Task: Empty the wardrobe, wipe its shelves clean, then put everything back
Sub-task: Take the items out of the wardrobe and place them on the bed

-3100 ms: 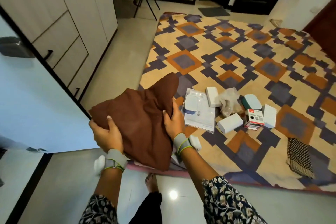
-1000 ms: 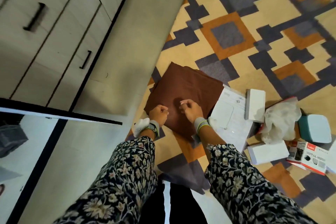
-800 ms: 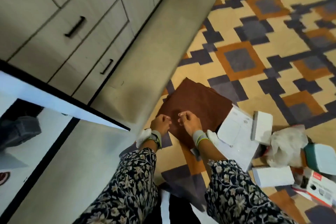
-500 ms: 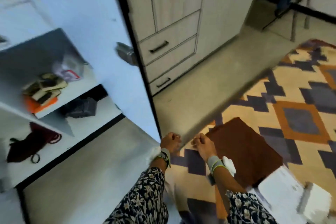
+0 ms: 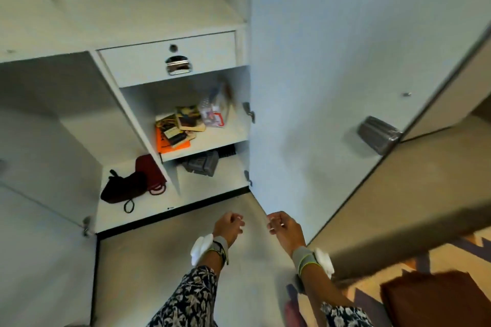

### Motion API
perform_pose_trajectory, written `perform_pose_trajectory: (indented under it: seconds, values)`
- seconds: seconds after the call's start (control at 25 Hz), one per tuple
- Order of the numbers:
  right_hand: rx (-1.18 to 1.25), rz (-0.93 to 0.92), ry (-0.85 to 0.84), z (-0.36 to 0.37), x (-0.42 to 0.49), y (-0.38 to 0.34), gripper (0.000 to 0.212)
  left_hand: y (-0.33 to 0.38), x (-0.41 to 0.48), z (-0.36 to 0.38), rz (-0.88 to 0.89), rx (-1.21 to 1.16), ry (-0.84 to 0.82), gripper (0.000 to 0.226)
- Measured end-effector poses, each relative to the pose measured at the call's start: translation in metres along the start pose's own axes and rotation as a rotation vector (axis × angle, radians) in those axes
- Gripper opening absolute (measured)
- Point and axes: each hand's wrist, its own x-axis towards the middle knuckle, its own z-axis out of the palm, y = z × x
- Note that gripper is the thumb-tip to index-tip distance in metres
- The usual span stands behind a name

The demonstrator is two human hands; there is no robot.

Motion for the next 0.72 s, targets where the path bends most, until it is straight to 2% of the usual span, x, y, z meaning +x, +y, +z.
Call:
perform_pose_trajectory:
  seconds: [0.28, 0.4, 0.72]
  values:
    - [-0.049, -0.023, -0.109, 0.114, 0.051, -0.065, 0.022, -0.03, 0.061, -0.122, -0.104, -0.121, 0.175, 0.019]
    - [-0.106, -0.044, -0.146, 0.142, 0.083, -0.079, 0.027, -0.027, 0.084, -0.149, -0.087, -0.138, 0.255, 0.009]
    - [-0.199, -0.095, -0.254, 0.219, 0.231, -0.143, 0.024, 0.013, 0.205, -0.208, -0.131, -0.141, 0.375, 0.023]
